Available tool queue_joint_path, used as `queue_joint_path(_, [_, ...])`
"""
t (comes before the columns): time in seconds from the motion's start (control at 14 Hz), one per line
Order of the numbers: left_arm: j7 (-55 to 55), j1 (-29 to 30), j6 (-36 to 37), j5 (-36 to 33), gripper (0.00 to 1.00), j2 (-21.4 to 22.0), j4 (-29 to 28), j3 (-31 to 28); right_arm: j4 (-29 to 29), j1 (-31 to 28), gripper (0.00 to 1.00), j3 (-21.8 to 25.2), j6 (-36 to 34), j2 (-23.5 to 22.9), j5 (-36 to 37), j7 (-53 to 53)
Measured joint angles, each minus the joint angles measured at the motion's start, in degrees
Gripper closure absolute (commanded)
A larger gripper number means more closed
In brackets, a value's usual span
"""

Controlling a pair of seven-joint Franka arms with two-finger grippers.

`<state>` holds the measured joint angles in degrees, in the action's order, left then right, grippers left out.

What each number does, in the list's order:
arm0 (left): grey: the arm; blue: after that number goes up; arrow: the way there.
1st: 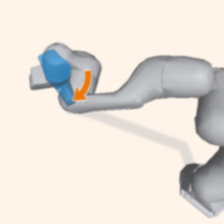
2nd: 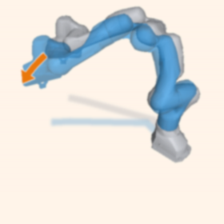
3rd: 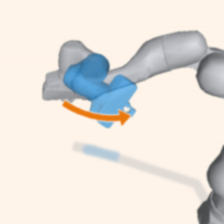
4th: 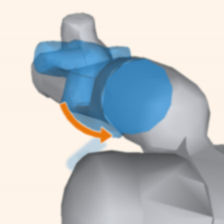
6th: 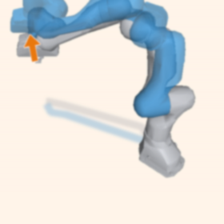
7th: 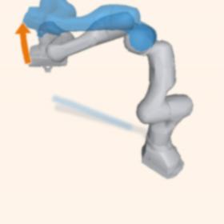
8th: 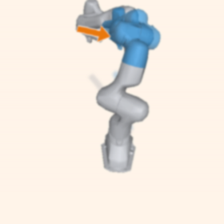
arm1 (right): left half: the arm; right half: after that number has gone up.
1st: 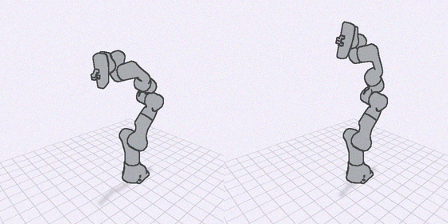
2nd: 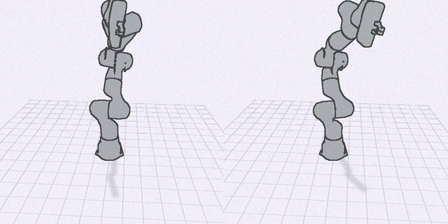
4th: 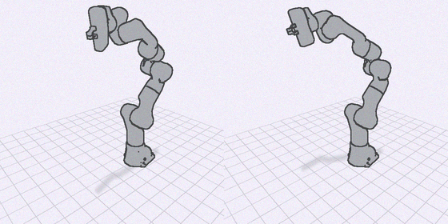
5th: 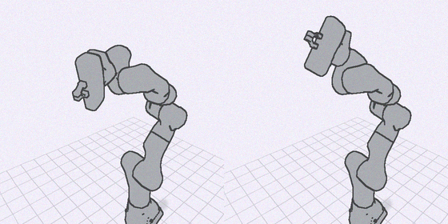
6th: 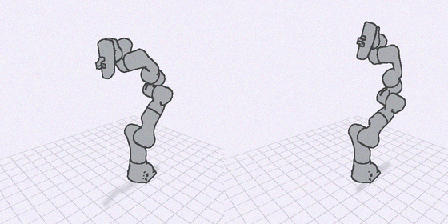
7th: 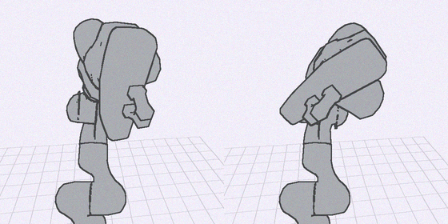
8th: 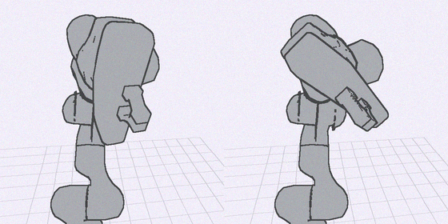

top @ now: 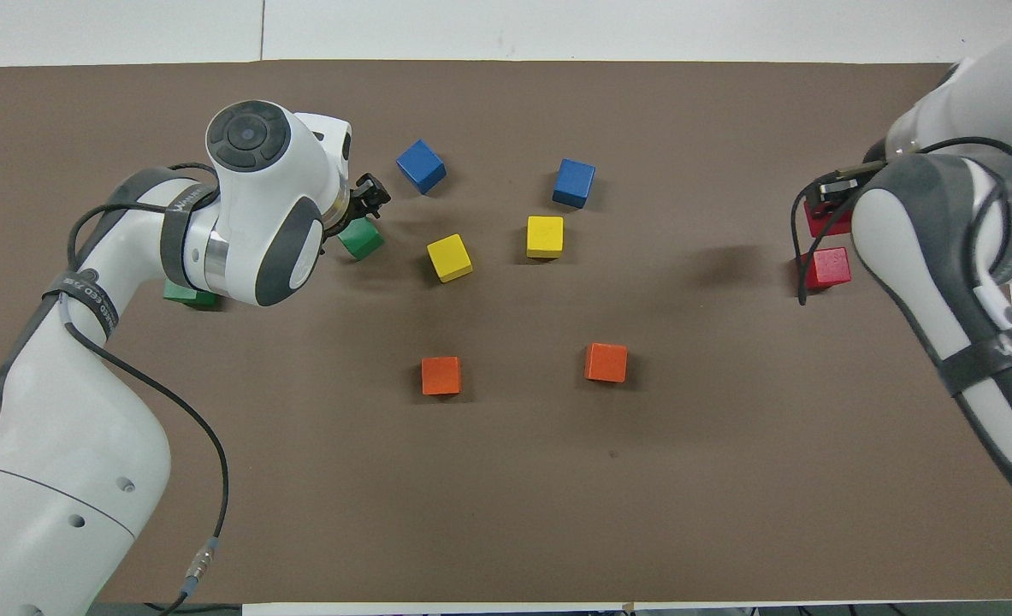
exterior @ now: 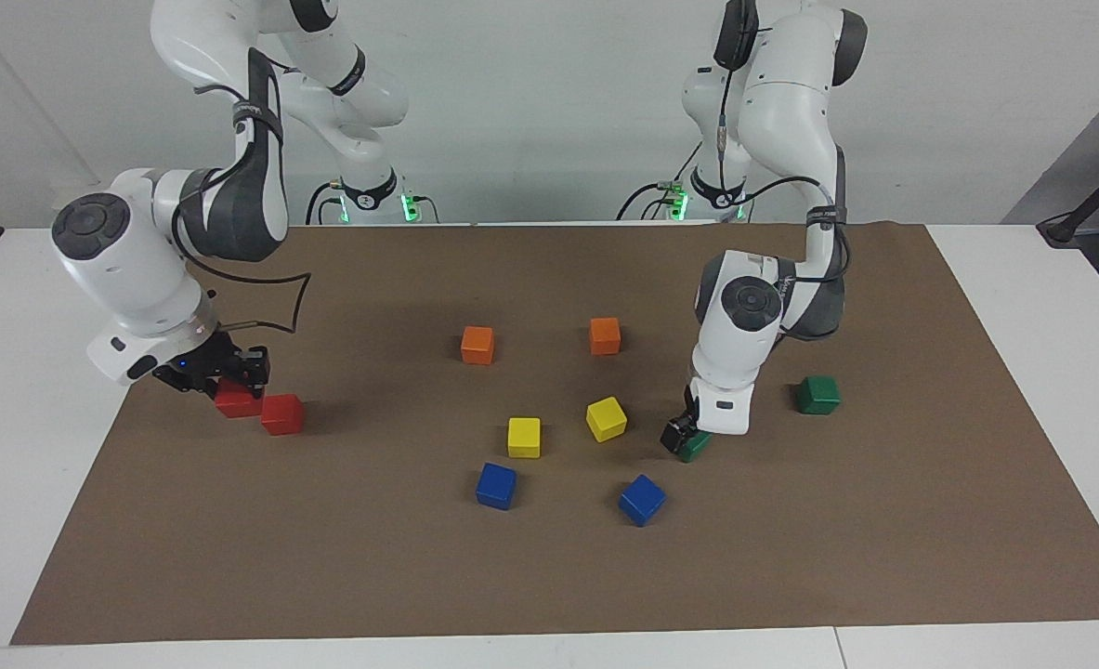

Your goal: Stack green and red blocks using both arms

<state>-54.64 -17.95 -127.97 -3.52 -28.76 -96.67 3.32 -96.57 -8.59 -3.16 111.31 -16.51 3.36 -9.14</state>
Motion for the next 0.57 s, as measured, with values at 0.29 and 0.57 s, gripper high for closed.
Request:
queue_joint_path(0.29, [-1.9, -0.2, -0.6, 0.0, 0.0, 0.0, -0.1, 0.0, -3.9, 0.1, 1.0, -0.5, 4.1, 0.3, -0.3, 0.1])
queue_joint_path(0.57, [-2.9, -0.3, -1.3, 0.0, 0.09, 0.0, -0.1, 0.0, -6.4, 0.5, 1.0, -0.7, 6.5, 0.4, -0.9, 0.9])
